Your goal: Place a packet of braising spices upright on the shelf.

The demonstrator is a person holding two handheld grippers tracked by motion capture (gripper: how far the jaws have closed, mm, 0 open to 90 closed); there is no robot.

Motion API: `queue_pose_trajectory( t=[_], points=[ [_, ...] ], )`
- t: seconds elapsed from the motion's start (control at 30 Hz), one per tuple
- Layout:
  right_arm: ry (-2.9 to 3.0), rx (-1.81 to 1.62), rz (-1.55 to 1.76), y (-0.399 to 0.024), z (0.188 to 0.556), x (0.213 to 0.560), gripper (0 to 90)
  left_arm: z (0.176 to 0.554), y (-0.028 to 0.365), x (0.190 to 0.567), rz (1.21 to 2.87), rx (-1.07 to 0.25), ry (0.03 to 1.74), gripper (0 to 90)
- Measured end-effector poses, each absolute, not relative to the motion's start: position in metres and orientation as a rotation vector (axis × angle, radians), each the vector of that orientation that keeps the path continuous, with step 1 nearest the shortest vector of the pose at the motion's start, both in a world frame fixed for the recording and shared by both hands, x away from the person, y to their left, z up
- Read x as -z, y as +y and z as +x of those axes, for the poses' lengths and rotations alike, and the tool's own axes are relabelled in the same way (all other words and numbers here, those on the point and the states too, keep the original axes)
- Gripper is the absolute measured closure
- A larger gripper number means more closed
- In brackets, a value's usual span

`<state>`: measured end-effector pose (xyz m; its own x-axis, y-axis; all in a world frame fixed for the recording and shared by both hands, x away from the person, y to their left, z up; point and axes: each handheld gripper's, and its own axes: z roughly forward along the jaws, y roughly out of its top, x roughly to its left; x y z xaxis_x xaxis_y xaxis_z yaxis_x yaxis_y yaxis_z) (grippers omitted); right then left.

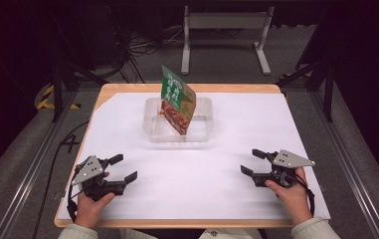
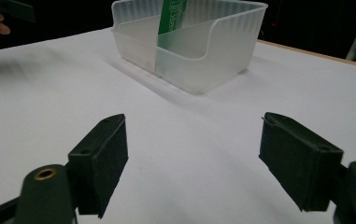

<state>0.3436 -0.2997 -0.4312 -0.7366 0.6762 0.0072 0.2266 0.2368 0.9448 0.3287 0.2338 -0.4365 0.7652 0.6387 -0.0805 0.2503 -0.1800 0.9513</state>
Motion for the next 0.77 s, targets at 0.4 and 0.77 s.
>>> queue_pose_trajectory(
  t=[0.4,0.77],
  points=[
    [2.141,-1.474,0.839,-0.2994,0.344,0.4411,20.9,0.3301,0.2326,0.4367,1.759,-0.398,0.692,17.5],
    [2.146,-1.476,0.848,-0.2999,0.3447,0.4413,17.4,0.3306,0.2337,0.4365,1.744,-0.402,0.697,14.8]
  ],
)
